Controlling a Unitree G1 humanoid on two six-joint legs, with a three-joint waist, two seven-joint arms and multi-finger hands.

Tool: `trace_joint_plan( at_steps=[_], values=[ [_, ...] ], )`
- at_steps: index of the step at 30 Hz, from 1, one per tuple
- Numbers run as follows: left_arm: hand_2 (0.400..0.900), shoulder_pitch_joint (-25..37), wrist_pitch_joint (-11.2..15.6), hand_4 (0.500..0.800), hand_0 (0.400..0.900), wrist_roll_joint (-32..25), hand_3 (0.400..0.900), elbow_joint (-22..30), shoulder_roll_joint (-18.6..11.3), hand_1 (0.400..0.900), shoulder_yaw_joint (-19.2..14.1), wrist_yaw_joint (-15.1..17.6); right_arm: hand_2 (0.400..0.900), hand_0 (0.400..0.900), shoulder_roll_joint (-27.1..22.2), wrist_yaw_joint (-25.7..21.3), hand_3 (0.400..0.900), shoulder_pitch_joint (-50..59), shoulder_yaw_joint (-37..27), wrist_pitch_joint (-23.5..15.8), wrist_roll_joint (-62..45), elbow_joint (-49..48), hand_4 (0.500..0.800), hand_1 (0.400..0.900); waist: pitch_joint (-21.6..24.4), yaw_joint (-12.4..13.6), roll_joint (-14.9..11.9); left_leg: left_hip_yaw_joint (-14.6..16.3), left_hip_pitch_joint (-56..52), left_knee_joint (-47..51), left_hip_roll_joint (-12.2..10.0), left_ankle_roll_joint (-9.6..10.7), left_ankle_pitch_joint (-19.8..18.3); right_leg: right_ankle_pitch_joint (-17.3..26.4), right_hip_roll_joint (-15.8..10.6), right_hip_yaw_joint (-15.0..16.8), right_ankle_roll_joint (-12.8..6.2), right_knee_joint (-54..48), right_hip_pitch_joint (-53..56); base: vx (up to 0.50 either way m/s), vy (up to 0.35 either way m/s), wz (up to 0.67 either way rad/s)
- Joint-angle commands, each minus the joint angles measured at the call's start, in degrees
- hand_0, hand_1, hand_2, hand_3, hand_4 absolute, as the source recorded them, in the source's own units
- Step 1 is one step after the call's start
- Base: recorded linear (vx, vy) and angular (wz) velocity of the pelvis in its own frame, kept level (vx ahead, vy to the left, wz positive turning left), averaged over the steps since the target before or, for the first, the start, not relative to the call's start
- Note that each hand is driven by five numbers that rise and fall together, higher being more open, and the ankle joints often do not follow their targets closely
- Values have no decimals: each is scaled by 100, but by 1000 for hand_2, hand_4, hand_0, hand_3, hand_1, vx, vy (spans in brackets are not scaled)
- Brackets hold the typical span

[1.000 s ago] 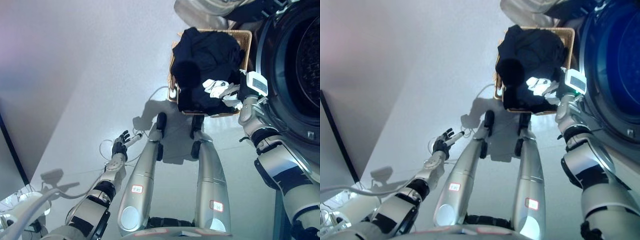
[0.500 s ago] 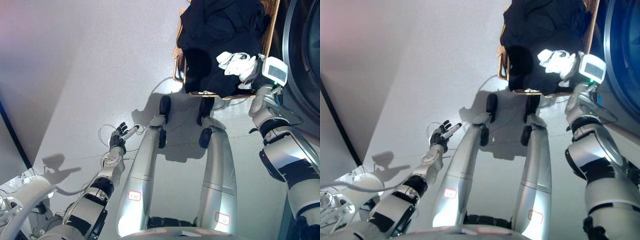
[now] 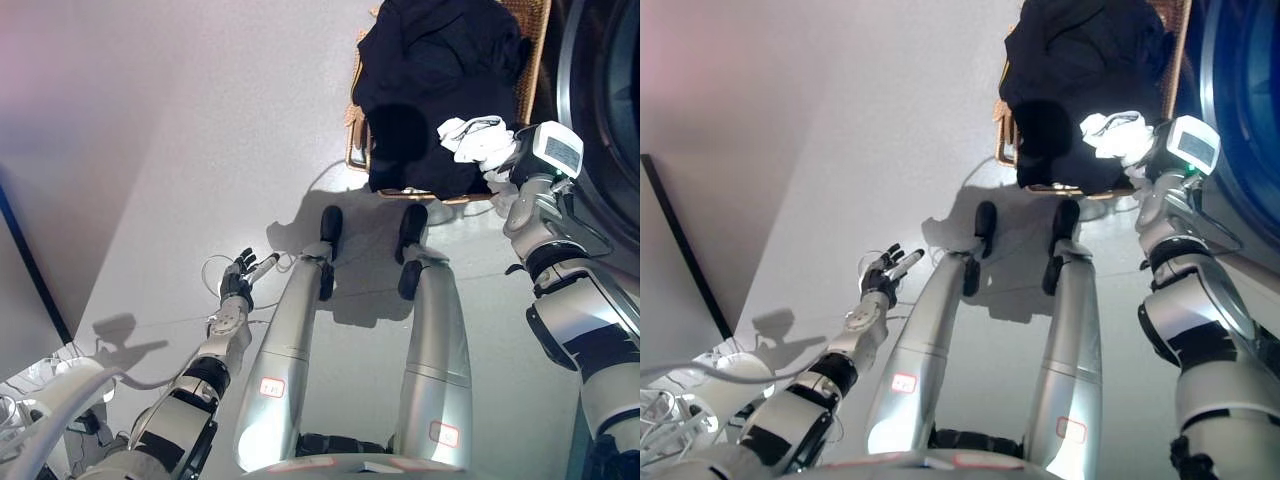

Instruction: Put the clothes in the basket into the washing machine.

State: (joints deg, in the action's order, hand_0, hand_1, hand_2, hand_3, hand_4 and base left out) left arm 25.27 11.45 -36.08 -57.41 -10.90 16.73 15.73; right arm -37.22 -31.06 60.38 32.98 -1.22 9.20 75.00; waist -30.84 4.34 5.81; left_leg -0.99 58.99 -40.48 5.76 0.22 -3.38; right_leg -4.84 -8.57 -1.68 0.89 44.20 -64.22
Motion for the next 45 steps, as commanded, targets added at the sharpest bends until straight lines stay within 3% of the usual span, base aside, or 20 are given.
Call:
trace_joint_plan(
  at_steps=[1, 4, 9, 15, 19, 24, 27, 28, 29, 30, 31, 36, 45],
  values=[
    [900, -387, 127, 800, 900, -126, 900, -452, -76, 900, -306, 259, 400, 400, -395, -580, 400, -225, -393, -339, -495, -801, 500, 400, 470, -199, -16, 118, -298, 719, 53, 0, -237, -376, 134, 110, -371, -49, 118, 12, 7, -12],
    [900, -456, 84, 800, 900, -262, 900, -555, -99, 900, -548, 275, 400, 400, -424, -480, 400, -563, -1047, -744, -1462, -1845, 500, 400, 475, -355, -163, 85, -507, 844, 18, 5, -246, -355, 188, 108, -386, -245, 359, 13, 5, -13],
    [900, -462, -6, 800, 900, -516, 900, -821, -106, 900, -797, 247, 400, 400, 105, -391, 400, -1008, -2442, -1669, -3627, -2697, 500, 400, 390, -504, -283, 75, -800, 930, -25, 15, -294, -363, 249, 103, -391, -410, 687, 13, 5, -9],
    [900, -394, -101, 800, 900, -644, 900, -976, -129, 900, -844, 241, 400, 400, 444, -465, 400, -464, -3347, -2409, -5493, -2107, 500, 400, 441, -493, -245, 84, -954, 987, -44, 31, -323, -372, 283, 96, -374, -534, 871, 28, 4, -5],
    [900, -458, -110, 800, 900, -675, 900, -922, -141, 900, -776, 221, 400, 400, 243, -525, 400, 151, -3590, -2411, -6135, -1469, 500, 400, 488, -413, -128, 102, -1063, 1058, -40, 38, -335, -388, 285, 120, -370, -591, 961, 48, -4, 1],
    [900, -521, -106, 800, 900, -639, 900, -871, -115, 900, -559, 127, 400, 400, -346, -303, 400, 996, -3572, -2198, -7016, -477, 500, 400, 561, -249, 43, 144, -1163, 1195, -30, 40, -310, -399, 248, 135, -389, -642, 1007, 52, -18, 2],
    [900, -592, -105, 800, 900, -615, 900, -827, -56, 900, -449, 99, 400, 400, -566, -258, 400, 1258, -3543, -2245, -7254, -380, 500, 400, 608, -186, 154, 178, -1160, 1201, -11, 36, -294, -406, 223, 160, -389, -614, 972, 53, -18, 2],
    [900, -612, -102, 800, 900, -608, 900, -813, -34, 900, -430, 96, 482, 482, -661, -277, 482, 1298, -3519, -2264, -7273, -350, 549, 482, 626, -166, 180, 188, -1154, 1204, -11, 36, -289, -408, 212, 163, -393, -605, 957, 47, -20, -1],
    [900, -636, -96, 800, 900, -604, 900, -799, -3, 900, -397, 98, 512, 512, -712, -334, 512, 1352, -3530, -2318, -7303, -334, 567, 512, 642, -150, 210, 193, -1147, 1206, -9, 34, -283, -407, 208, 171, -397, -593, 936, 43, -22, -2],
    [900, -658, -87, 800, 900, -604, 900, -787, 19, 900, -374, 97, 810, 810, -769, -376, 810, 1395, -3534, -2338, -7288, -329, 746, 810, 661, -133, 236, 199, -1136, 1202, -5, 31, -279, -412, 205, 172, -397, -578, 918, 0, 0, 0],
    [900, -657, -85, 800, 900, -605, 900, -785, 28, 900, -367, 98, 900, 900, -781, -384, 900, 1403, -3526, -2336, -7282, -326, 800, 900, 669, -125, 243, 202, -1126, 1199, -4, 31, -281, -414, 205, 175, -398, -572, 905, 0, 0, 0],
    [900, -708, -56, 800, 900, -548, 900, -682, 67, 900, -266, 122, 900, 900, -1019, -477, 900, 1472, -3277, -2207, -6940, -238, 800, 900, 734, -80, 311, 236, -1043, 1192, -2, 23, -261, -401, 185, 194, -408, -499, 789, 0, 0, 0],
    [900, -747, -52, 800, 900, -525, 900, -777, 102, 900, -269, 186, 900, 900, -909, -461, 900, 1444, -3198, -2282, -6864, -268, 800, 900, 792, -74, 308, 272, -973, 1165, 4, 21, -245, -363, 189, 215, -412, -450, 712, 0, 0, 0]
  ],
)
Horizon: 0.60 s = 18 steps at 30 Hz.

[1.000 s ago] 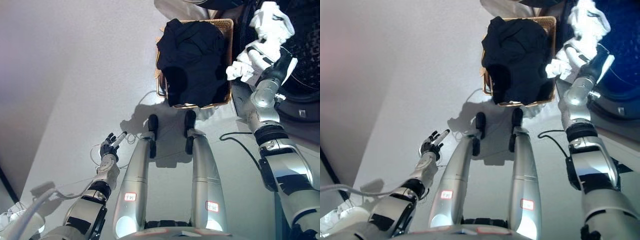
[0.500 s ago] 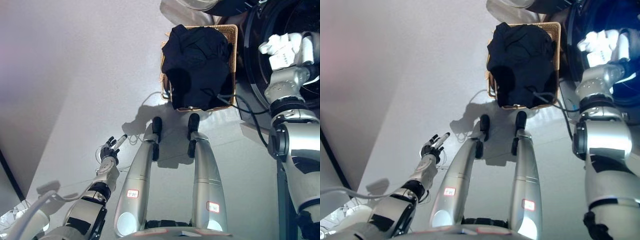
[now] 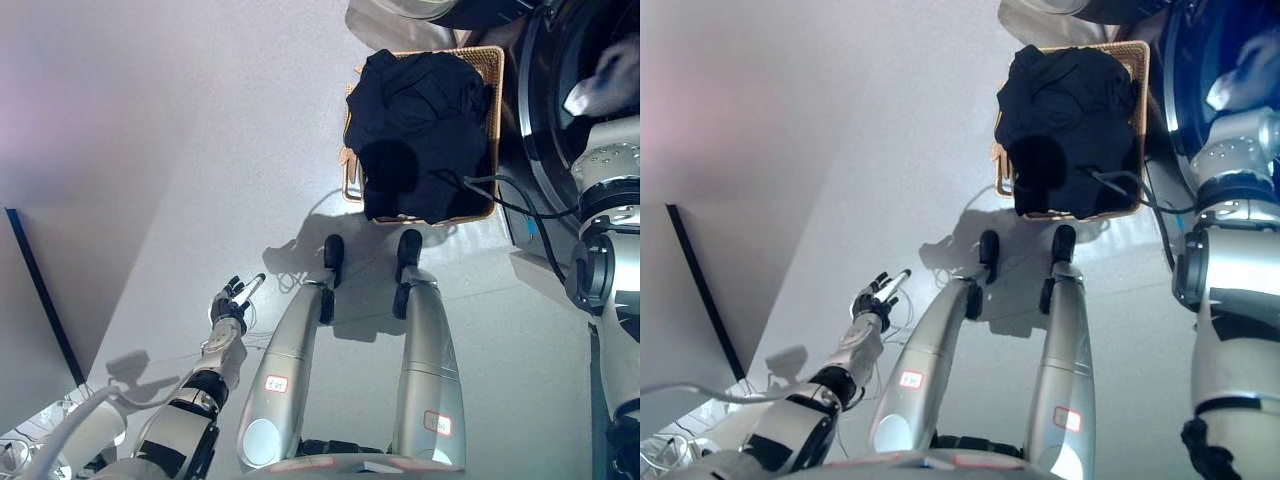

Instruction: Put the clothes in the basket into the washing machine.

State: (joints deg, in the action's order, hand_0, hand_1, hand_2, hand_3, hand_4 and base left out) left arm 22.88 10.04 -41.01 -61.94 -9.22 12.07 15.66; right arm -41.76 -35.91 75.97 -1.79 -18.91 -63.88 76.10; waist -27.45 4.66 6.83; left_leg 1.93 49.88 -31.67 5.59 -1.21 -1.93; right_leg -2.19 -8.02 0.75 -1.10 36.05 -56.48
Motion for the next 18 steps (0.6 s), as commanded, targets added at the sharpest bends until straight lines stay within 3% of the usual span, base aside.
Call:
trace_joint_plan(
  at_steps=[1, 9, 13, 18],
  values=[
    [900, -504, 92, 800, 900, -32, 900, -328, -62, 900, 196, 200, 900, 900, -408, 46, 900, -137, 279, -522, 453, -383, 800, 900, 457, -110, 200, -20, -52, 271, 20, 162, -388, -619, 134, -34, -211, 373, -61, 0, 0, 0],
    [900, -486, 79, 800, 900, -56, 900, -407, 9, 900, 83, 247, 900, 900, 385, 6, 900, -807, 221, -726, 759, -1008, 800, 900, 411, -199, 123, -31, -222, 478, -9, 164, -301, -498, 172, -100, -224, 114, 136, -5, 9, -2],
    [900, -409, -27, 800, 900, -1, 900, -640, 99, 900, -217, 249, 900, 900, 1486, 55, 900, -2253, 125, -855, 1342, -2142, 800, 900, 344, -402, -37, -86, -826, 895, -33, 171, -212, -344, 256, -200, -246, -366, 767, 21, 26, -10],
    [900, -586, -239, 800, 900, 384, 900, -887, 156, 900, -471, 130, 900, 900, 2529, 314, 900, -4221, 363, -483, 2247, -2836, 800, 900, 406, -564, -261, -187, -1927, 1378, -45, 152, -183, -187, 329, -305, -298, -1065, 1990, 59, 56, -13]
  ],
)
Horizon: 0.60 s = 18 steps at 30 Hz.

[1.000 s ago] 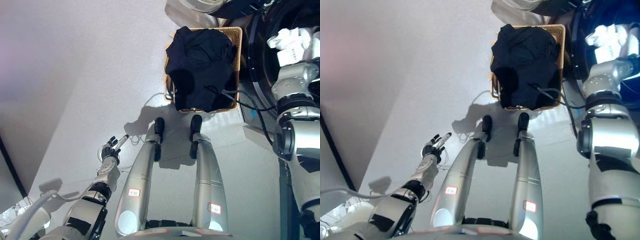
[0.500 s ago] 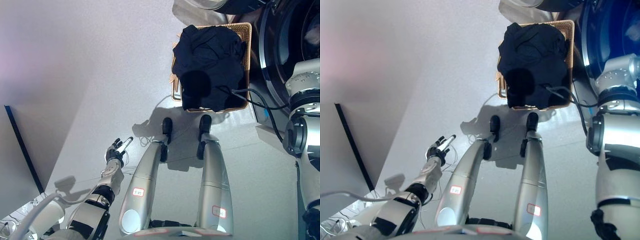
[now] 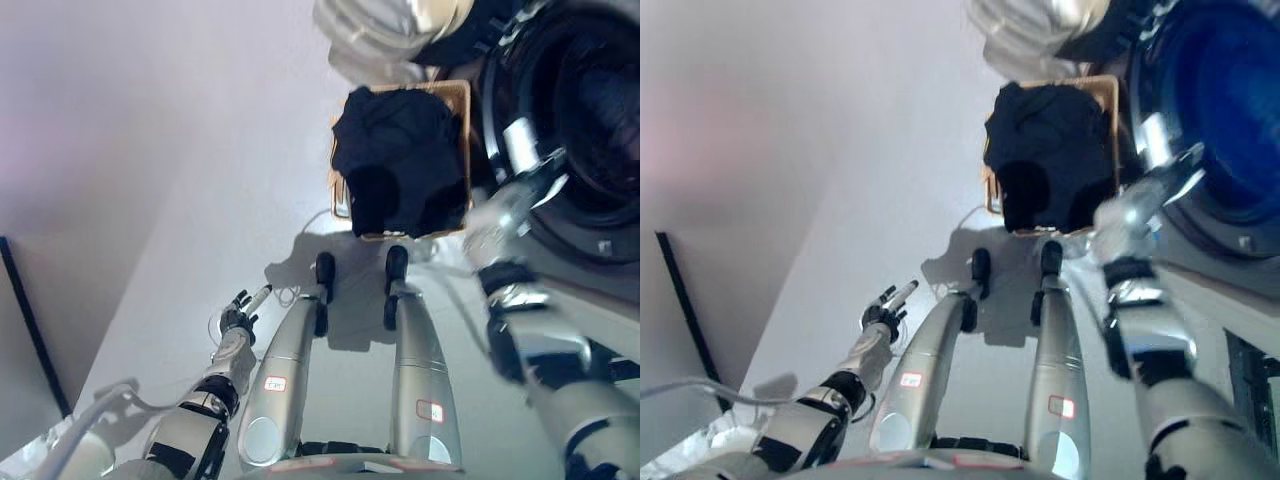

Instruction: Put the clothes in the basket into the washing machine.

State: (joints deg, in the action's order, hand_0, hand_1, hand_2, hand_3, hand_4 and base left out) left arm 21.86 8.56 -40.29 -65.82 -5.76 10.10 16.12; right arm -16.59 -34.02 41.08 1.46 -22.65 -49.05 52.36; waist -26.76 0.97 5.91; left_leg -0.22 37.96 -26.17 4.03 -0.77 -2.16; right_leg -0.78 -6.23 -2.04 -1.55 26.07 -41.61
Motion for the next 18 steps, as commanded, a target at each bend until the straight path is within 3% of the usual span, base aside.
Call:
trace_joint_plan(
  at_steps=[1, 7, 8, 10, 12, 15, 18],
  values=[
    [900, -545, -110, 800, 900, 387, 900, -515, -200, 900, -331, 43, 900, 900, 94, 241, 900, -1056, 59, -19, 847, -482, 800, 900, 370, -216, -215, 17, -981, 950, 104, 109, -156, -307, 163, -52, -264, -217, 772, 58, 65, -7],
    [900, -888, -112, 800, 900, 897, 900, -635, -344, 900, -494, -124, 900, 900, 221, 640, 900, -2226, 169, 615, 1734, 325, 800, 900, 691, -244, -376, -115, -2327, 1760, 61, 147, -40, -156, 261, -217, -339, -1086, 2238, 57, 42, 3],
    [900, -999, -165, 800, 900, 1185, 900, -757, -453, 900, -558, -200, 900, 900, 202, 850, 900, -2533, 338, 993, 2265, 847, 800, 900, 945, -210, -430, -180, -2683, 2042, 56, 152, 8, -111, 295, -264, -364, -1412, 2641, 26, 8, 10],
    [900, -1099, -209, 800, 900, 1424, 900, -877, -553, 900, -639, -231, 900, 900, 209, 1051, 900, -2770, 565, 1309, 2902, 1374, 800, 900, 1147, -182, -498, -215, -3018, 2308, 12, 162, 70, -57, 328, -318, -366, -1771, 3029, 20, -3, 9],
    [900, -1102, -208, 800, 900, 1425, 900, -877, -553, 900, -640, -232, 900, 900, 209, 1053, 900, -2769, 566, 1307, 2902, 1377, 800, 900, 1126, -186, -497, -221, -3056, 2333, 9, 163, 79, -48, 331, -323, -366, -1799, 3071, 12, -9, 2],
    [900, -1309, -301, 800, 900, 1993, 900, -1179, -639, 900, -770, -326, 900, 900, 121, 1388, 900, -3041, 1081, 1877, 4385, 2304, 800, 900, 1505, -67, -598, -243, -3700, 2832, -75, 163, 140, 57, 358, -404, -370, -2415, 3776, 51, -20, 7],
    [900, -1468, -388, 800, 900, 2151, 900, -1324, -581, 900, -915, -417, 900, 900, 122, 1496, 900, -3292, 849, 2082, 4604, 2693, 800, 900, 1738, -38, -632, -214, -4135, 3117, -116, 174, 150, 66, 377, -458, -377, -2692, 4222, 81, -11, 6]
  ],
)
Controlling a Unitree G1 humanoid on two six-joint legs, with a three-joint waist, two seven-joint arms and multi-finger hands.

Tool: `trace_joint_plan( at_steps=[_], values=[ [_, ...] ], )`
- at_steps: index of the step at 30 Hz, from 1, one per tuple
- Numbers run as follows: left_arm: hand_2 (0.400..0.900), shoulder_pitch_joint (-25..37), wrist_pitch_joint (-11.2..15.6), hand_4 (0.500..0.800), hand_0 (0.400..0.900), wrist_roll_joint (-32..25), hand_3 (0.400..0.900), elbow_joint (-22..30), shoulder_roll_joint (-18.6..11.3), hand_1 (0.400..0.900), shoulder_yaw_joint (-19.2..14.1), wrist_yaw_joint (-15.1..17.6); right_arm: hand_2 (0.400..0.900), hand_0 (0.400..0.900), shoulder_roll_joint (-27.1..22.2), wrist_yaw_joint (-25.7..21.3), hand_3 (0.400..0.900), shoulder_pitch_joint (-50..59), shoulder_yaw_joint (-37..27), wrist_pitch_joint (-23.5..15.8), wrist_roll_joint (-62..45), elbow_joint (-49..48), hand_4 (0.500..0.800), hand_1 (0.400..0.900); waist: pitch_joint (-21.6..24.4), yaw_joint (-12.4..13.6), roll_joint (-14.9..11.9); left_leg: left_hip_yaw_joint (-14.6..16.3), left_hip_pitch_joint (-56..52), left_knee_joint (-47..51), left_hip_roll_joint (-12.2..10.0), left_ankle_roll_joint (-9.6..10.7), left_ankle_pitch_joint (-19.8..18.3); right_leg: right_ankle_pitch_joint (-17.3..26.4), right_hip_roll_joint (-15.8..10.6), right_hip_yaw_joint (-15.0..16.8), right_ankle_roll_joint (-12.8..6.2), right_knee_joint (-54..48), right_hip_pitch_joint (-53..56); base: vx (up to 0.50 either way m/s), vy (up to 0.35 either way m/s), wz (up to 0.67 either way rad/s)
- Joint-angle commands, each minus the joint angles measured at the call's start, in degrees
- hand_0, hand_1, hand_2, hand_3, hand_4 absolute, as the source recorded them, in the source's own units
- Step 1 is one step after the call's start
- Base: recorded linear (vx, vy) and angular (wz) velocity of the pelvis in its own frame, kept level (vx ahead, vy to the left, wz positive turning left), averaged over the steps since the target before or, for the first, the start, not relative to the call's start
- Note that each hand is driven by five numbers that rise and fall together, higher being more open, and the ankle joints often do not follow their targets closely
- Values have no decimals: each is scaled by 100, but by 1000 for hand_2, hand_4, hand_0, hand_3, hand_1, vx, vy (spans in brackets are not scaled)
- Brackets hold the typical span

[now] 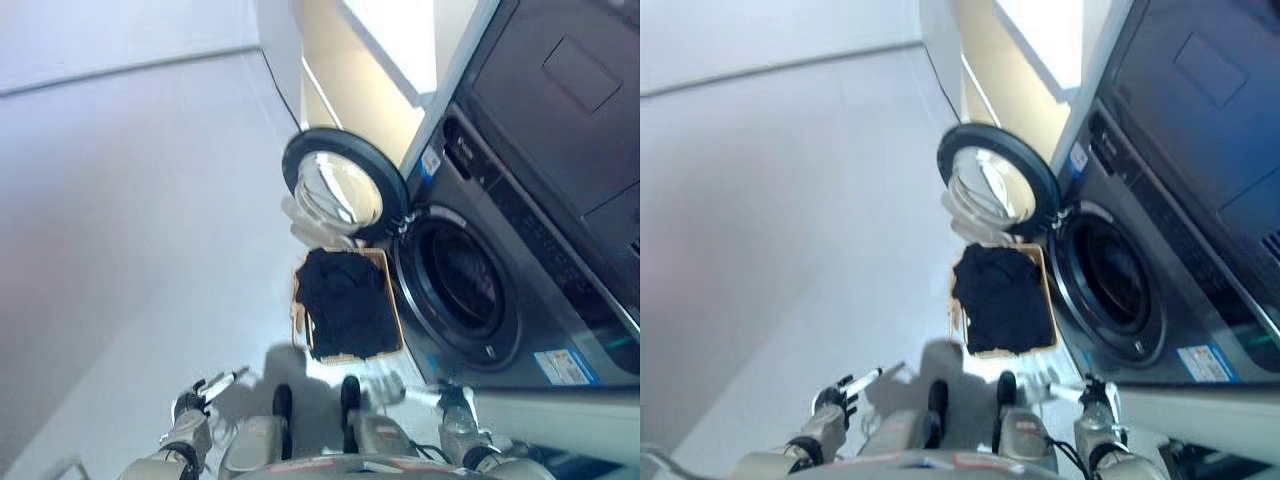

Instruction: Put the clothes in the basket into the washing machine.

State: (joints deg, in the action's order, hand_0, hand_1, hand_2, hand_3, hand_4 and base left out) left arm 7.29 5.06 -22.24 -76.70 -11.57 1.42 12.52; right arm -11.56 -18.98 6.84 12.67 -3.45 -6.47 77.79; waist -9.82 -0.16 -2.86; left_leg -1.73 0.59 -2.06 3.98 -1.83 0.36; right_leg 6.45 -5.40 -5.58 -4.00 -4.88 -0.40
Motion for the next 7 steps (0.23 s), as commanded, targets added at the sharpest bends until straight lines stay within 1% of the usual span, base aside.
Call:
trace_joint_plan(
  at_steps=[1, 3, 7],
  values=[
    [900, -77, -73, 800, 900, 418, 900, -278, 17, 900, -54, -94, 900, 900, -378, 25, 900, 75, -354, 219, 346, 264, 800, 900, 115, 77, 242, -49, -472, 706, -119, 280, -132, -662, 296, -104, -133, 362, 187, 82, -4, 3],
    [900, -184, -117, 800, 900, 524, 900, -381, 57, 900, -80, -141, 900, 900, -348, 72, 900, -30, -440, 295, 422, 396, 800, 900, 234, 75, 234, -39, -619, 706, -125, 269, -185, -676, 302, -104, -129, 302, 372, 80, -3, -2],
    [900, -299, -152, 800, 900, 573, 900, -434, 103, 900, -127, -305, 900, 900, -334, 284, 900, -151, -515, 289, 374, 410, 800, 900, 398, 53, 228, -4, -767, 706, -129, 267, -272, -672, 328, -80, -127, 120, 594, 40, -10, -5]
  ],
)
